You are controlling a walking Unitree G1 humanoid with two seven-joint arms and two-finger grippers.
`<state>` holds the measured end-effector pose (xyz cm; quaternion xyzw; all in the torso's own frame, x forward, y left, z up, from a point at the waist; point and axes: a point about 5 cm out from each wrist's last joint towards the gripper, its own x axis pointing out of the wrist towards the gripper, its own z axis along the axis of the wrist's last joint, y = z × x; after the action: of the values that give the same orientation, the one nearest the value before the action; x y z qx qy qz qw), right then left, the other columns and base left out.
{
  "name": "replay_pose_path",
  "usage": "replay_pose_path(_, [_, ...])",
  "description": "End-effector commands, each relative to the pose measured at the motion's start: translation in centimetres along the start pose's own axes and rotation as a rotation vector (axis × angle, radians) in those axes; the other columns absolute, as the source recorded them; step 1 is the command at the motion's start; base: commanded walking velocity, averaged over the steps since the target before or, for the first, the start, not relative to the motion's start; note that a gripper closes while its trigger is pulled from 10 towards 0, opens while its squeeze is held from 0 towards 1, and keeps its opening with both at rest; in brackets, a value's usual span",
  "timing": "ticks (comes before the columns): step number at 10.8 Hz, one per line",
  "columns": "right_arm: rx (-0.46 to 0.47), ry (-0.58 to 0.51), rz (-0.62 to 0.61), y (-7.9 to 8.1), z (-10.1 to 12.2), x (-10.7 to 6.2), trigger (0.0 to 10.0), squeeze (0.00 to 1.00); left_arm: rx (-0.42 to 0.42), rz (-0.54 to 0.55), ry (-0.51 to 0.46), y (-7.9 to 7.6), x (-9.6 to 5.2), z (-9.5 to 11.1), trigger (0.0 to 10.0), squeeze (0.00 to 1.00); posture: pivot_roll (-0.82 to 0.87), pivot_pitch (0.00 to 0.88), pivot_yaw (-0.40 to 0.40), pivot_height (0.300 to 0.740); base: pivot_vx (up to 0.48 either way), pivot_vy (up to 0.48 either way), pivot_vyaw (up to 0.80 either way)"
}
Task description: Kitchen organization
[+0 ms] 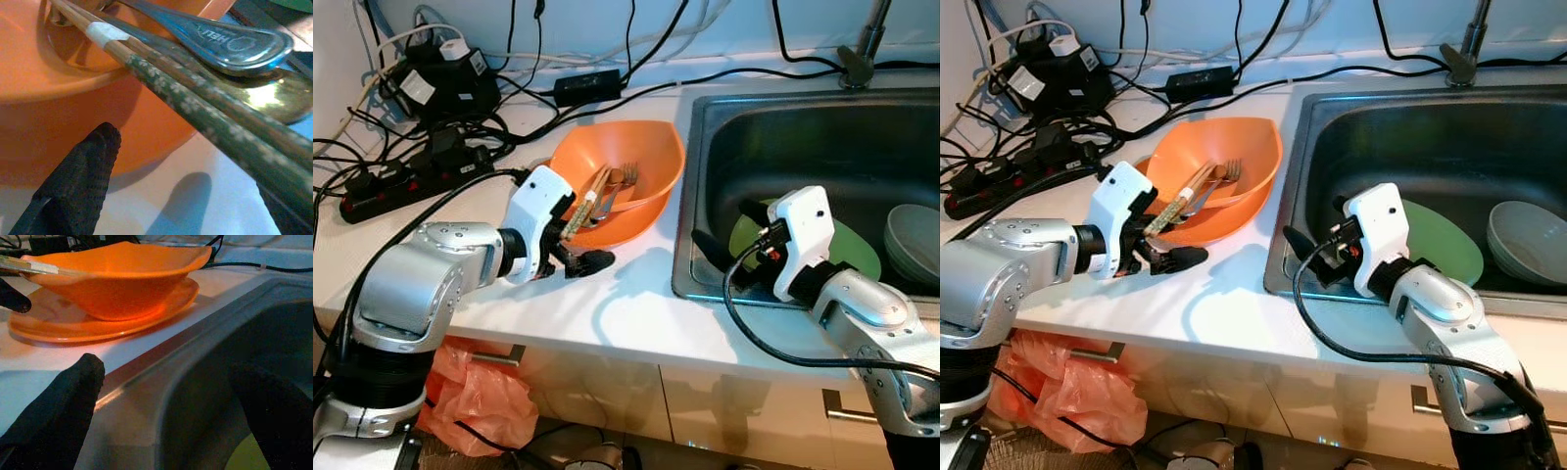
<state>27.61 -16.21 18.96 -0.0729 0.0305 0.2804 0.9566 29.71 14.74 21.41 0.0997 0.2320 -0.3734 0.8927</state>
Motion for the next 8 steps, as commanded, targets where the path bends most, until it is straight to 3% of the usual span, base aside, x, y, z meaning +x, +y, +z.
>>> replay_pose_path(1, [-0.016,-0.019,0.028,0.5,0.3,0.4,10.0,0.0,0.023,0.027,-0.029,0.4,-0.7,0.8,10.0,0.0,0.13,0.072,0.17,0.74,0.0,0.0,0.0])
replay_pose_path(4, [-0.018,-0.019,0.035,0.5,0.3,0.6,10.0,0.0,0.003,0.153,-0.076,3.0,-1.8,1.0,10.0,0.0,0.13,0.069,0.166,0.74,0.0,0.0,0.0])
replay_pose_path(8, [-0.019,-0.02,0.037,0.5,0.2,0.6,10.0,0.0,0.006,0.262,-0.055,5.6,-2.2,0.0,10.0,0.0,0.13,0.073,0.168,0.74,0.0,0.0,0.0])
